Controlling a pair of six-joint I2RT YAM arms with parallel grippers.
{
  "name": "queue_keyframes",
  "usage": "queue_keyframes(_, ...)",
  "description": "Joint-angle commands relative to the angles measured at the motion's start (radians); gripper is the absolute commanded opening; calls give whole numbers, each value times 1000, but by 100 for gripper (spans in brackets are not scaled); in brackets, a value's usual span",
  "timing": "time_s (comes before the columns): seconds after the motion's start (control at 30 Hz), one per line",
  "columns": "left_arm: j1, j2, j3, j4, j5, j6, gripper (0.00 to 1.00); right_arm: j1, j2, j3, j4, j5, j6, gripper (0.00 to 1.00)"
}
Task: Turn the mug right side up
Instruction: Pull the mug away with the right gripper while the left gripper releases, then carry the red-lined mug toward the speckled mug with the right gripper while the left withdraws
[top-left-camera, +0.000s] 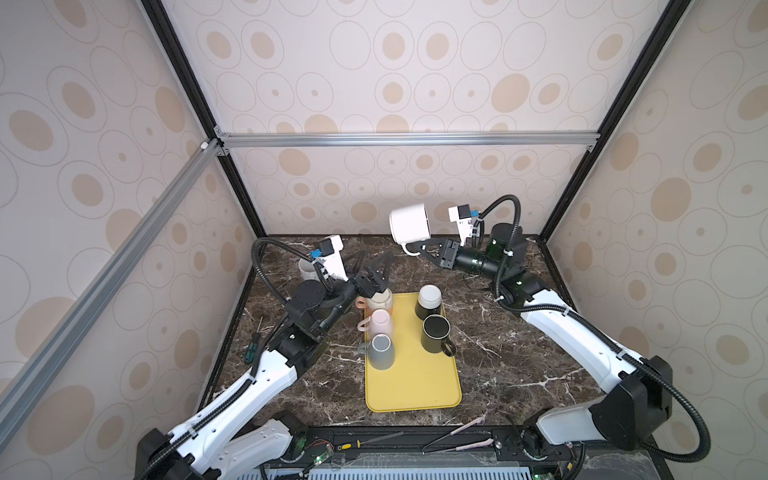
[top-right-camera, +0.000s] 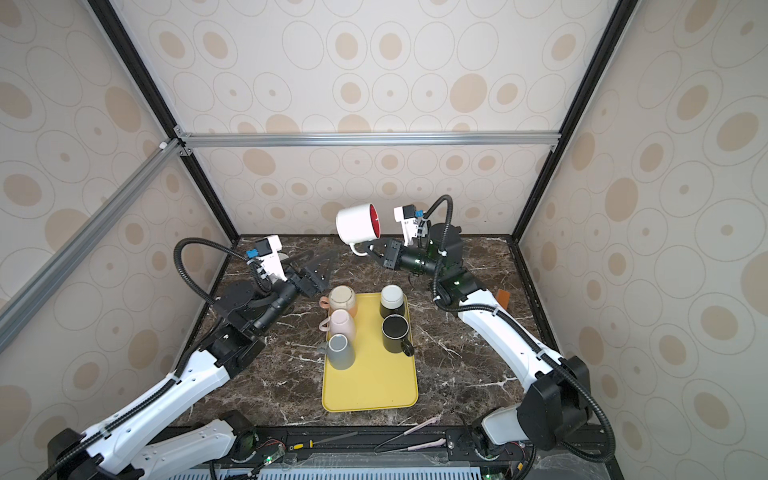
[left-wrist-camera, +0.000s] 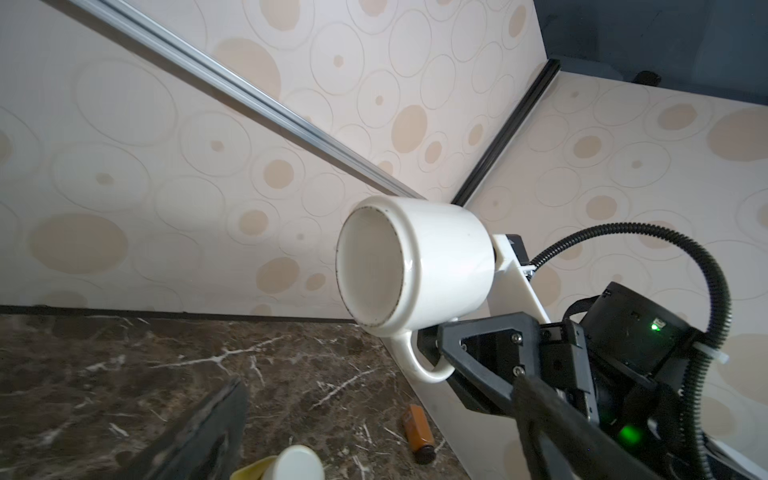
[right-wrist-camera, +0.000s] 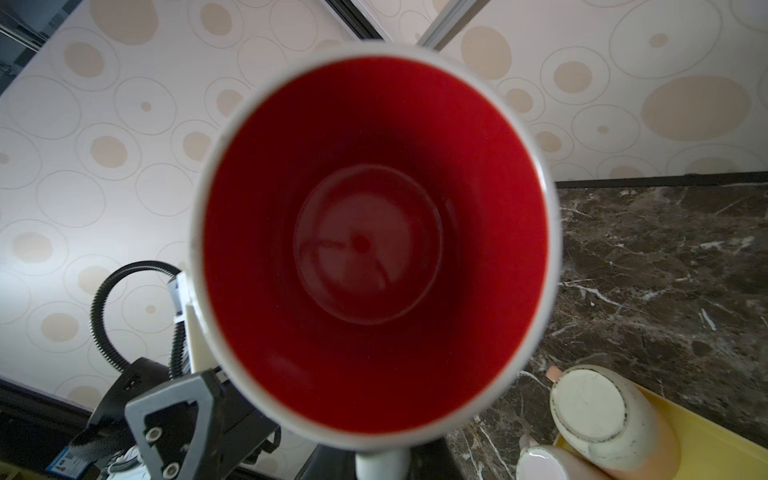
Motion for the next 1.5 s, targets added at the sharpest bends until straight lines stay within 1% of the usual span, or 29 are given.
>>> queue_keyframes(0.0,14,-141,-110,-97,-283,2,100,27,23,111,-83,67,-102,0)
queue_keyframes(0.03,15,-188,-139,-166,-394,-112,100,42,41,153,-150,110,-144,0)
queue_keyframes(0.07,18,-242,-194,-114,-406,-112,100,62,62,199,-219,147,-192,0)
queue_keyframes(0.1,27,-274,-224,-52,-357,-49,100,77,83,249,-286,191,-225,0)
queue_keyframes(0.13,39,-279,-212,-61,-287,26,100,96,115,311,-367,252,-262,0)
queue_keyframes(0.17,51,-245,-135,-187,-279,54,100,116,148,373,-440,302,-305,0)
queue_keyframes(0.2,54,-201,-59,-316,-328,64,100,132,177,428,-500,361,-339,0)
queue_keyframes(0.23,54,-153,10,-423,-393,73,100,155,218,498,-566,444,-373,0)
queue_keyframes(0.27,54,-123,43,-490,-490,70,100,175,263,566,-632,514,-401,0)
queue_keyframes(0.3,55,-114,48,-524,-571,45,100,190,304,626,-675,566,-414,0)
queue_keyframes(0.33,57,-125,31,-519,-623,42,100,199,340,670,-701,600,-421,0)
queue_keyframes(0.4,59,-177,-30,-444,-641,66,100,214,424,783,-766,665,-429,0)
queue_keyframes(0.43,64,-191,-37,-447,-651,60,100,224,476,855,-810,696,-436,0)
queue_keyframes(0.53,88,-171,32,-567,-681,43,100,249,617,1055,-896,752,-448,0)
queue_keyframes(0.57,98,-156,61,-611,-689,42,100,254,666,1122,-919,743,-454,0)
queue_keyframes(0.67,130,-131,108,-675,-679,46,100,276,798,1307,-976,750,-456,0)
queue_keyframes(0.73,157,-125,125,-702,-669,28,100,288,880,1404,-1000,793,-432,0)
queue_keyframes(0.8,182,-125,129,-695,-639,31,99,290,928,1435,-998,814,-393,0)
queue_keyframes(0.87,202,-125,130,-686,-622,31,99,294,953,1420,-976,839,-350,0)
queue_keyframes(0.93,212,-126,123,-673,-611,29,99,296,970,1386,-929,824,-329,0)
queue_keyframes(1.0,223,-124,112,-661,-596,26,99,307,989,1364,-881,824,-330,0)
queue_keyframes(1.13,232,-112,89,-651,-571,10,98,331,1053,1382,-822,834,-337,0)
queue_keyframes(1.27,238,-106,68,-642,-554,-3,97,347,1113,1400,-787,873,-323,0)
queue_keyframes(1.4,242,-109,48,-639,-552,-10,96,360,1155,1411,-764,950,-303,0)
queue_keyframes(1.47,243,-108,44,-641,-548,-8,96,366,1174,1428,-756,968,-297,0)
